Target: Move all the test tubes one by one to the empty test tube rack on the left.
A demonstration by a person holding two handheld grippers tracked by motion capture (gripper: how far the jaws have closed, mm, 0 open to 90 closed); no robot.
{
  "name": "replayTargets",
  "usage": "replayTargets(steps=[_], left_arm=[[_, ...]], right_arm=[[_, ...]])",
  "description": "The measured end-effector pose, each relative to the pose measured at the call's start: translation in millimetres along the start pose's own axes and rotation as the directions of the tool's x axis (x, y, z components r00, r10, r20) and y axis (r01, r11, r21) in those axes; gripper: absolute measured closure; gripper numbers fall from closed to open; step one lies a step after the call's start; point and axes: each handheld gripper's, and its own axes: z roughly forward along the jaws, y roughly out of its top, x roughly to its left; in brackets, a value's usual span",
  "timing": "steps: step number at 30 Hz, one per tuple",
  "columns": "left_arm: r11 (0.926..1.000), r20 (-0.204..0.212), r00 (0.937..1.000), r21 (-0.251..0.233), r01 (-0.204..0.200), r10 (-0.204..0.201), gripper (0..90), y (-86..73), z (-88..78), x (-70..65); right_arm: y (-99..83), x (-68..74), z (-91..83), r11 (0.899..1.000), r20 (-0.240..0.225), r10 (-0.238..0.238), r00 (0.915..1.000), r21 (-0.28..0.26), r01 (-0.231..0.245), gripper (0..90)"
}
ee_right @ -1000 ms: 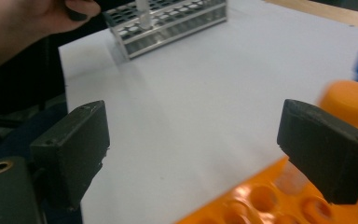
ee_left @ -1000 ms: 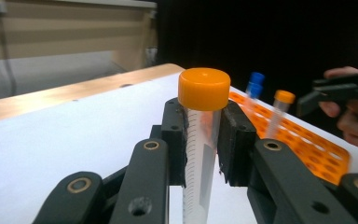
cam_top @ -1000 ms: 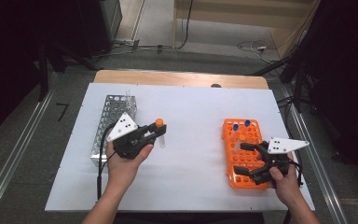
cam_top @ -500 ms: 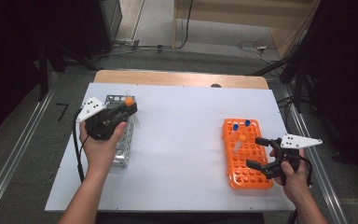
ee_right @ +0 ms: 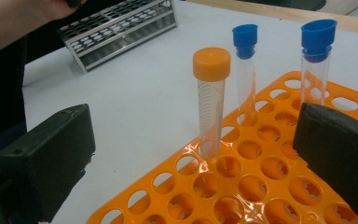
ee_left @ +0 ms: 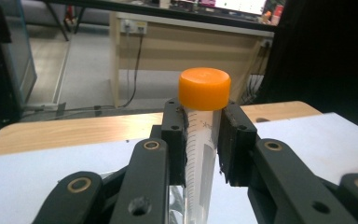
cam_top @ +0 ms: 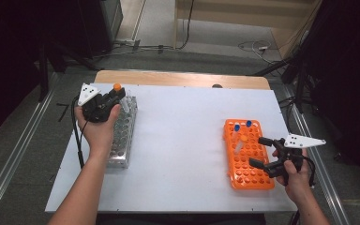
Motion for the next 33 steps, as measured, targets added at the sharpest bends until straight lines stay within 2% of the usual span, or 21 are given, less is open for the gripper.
replayTargets(steps=[5,8,13,21,24,27,30,33], left_arm=[[0.9995,-0.031,0.9993,0.022,-0.021,0.022,73.9,-6.2,11.0,2.4],[0.9993,-0.042,0.9991,0.038,-0.003,0.004,73.9,-9.1,15.1,4.9],[0.9967,-0.054,0.9978,0.073,-0.035,0.039,73.8,-12.5,20.7,1.5],[0.9815,-0.063,0.9951,0.18,-0.065,0.077,73.4,-16.8,24.5,-1.8],[0.979,-0.058,0.9973,0.202,-0.031,0.044,73.1,-17.2,24.1,1.4],[0.9765,-0.055,0.998,0.215,-0.018,0.031,71.5,-16.1,22.8,2.2],[0.9733,-0.05,0.9985,0.229,-0.011,0.023,66.5,-15.1,21.3,1.8],[0.9703,-0.044,0.999,0.242,0.01,0.001,57.5,-14.8,20.3,2.4]], right_arm=[[-3.7,-4.7,1.2,1.0,0.01,0.017,0.9998,0.006,-0.017,0.0],[-3.5,-3.6,2.2,1.0,0.011,0.007,0.9999,0.013,-0.008,0.0],[-2.3,-2.0,1.1,1.0,0.012,0.01,0.9999,0.0,-0.01,0.0],[-3.8,-4.1,1.5,1.0,0.015,0.011,0.9998,0.007,-0.011,0.0],[-3.9,-4.1,2.8,1.0,0.012,0.011,0.9999,0.009,-0.011,0.0],[-3.0,-2.5,4.0,1.0,0.01,0.005,0.9999,0.012,-0.006,0.0],[-2.7,-1.8,6.0,1.0,0.009,0.003,1.0,0.017,-0.003,0.0],[-2.7,-1.2,7.4,1.0,0.005,0.006,1.0,0.023,-0.006,0.0]])
